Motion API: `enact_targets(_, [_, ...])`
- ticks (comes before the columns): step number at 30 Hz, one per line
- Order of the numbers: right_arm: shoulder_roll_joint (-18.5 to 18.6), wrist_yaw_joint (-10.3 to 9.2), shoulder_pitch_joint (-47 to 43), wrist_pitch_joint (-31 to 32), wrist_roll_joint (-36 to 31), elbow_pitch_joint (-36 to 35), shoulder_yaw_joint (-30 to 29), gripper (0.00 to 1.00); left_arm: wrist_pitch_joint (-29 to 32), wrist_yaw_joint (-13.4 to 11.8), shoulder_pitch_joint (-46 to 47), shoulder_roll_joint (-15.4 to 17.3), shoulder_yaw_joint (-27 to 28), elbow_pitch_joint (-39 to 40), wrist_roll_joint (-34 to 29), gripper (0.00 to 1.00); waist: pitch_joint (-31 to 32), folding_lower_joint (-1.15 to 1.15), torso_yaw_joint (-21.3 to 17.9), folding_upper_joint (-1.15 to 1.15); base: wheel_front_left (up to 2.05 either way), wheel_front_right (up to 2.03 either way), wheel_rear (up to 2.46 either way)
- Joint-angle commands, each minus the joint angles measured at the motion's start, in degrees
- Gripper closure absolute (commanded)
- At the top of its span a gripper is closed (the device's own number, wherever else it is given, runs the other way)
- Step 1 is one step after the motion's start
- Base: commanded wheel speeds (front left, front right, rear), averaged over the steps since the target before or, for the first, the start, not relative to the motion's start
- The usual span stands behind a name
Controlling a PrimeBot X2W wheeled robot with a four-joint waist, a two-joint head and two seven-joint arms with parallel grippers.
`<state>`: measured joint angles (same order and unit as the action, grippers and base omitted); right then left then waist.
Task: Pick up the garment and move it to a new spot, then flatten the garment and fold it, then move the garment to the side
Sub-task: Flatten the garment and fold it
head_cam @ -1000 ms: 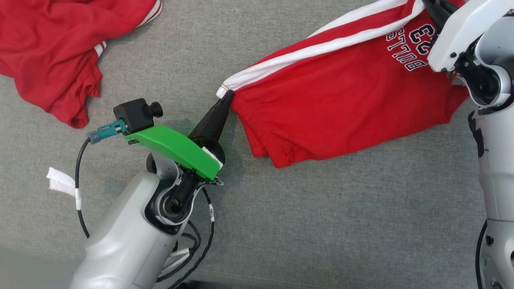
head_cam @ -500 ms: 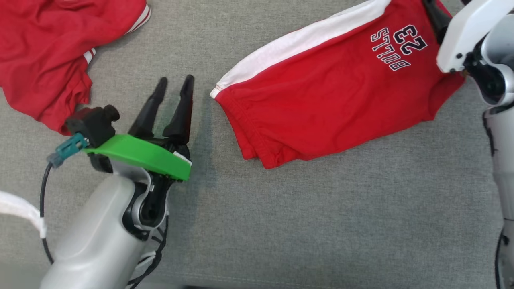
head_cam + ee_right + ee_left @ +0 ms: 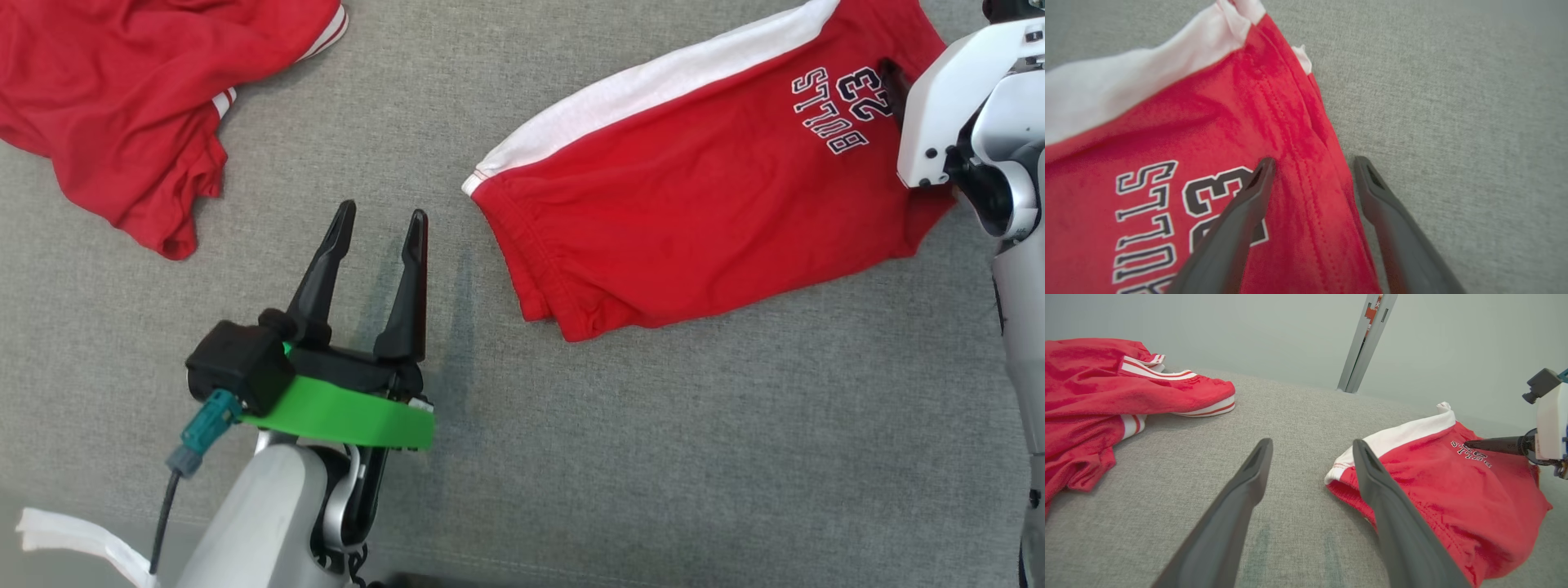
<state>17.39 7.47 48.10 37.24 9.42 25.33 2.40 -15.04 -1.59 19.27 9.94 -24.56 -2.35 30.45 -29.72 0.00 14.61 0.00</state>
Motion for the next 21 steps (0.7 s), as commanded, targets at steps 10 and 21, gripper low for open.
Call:
enact_targets(10, [-2.27,-0.03,-7.15,-1.9,14.46,-0.28,-6.18,1.0,-0.11,6.66,-9.7,-4.21,8.23,0.47,-9.32,0.0,6.3,0.0,-3.98,0.0,0.0,0.0,0.0])
enact_targets(21, [-0.16,0.0,-11.42,-5.79,13.39,-2.82,-24.09,1.0,-0.13,8.81,-16.23,-6.49,13.46,0.26,-12.25,0.0,9.57,0.0,-3.95,0.0,0.0,0.0,0.0])
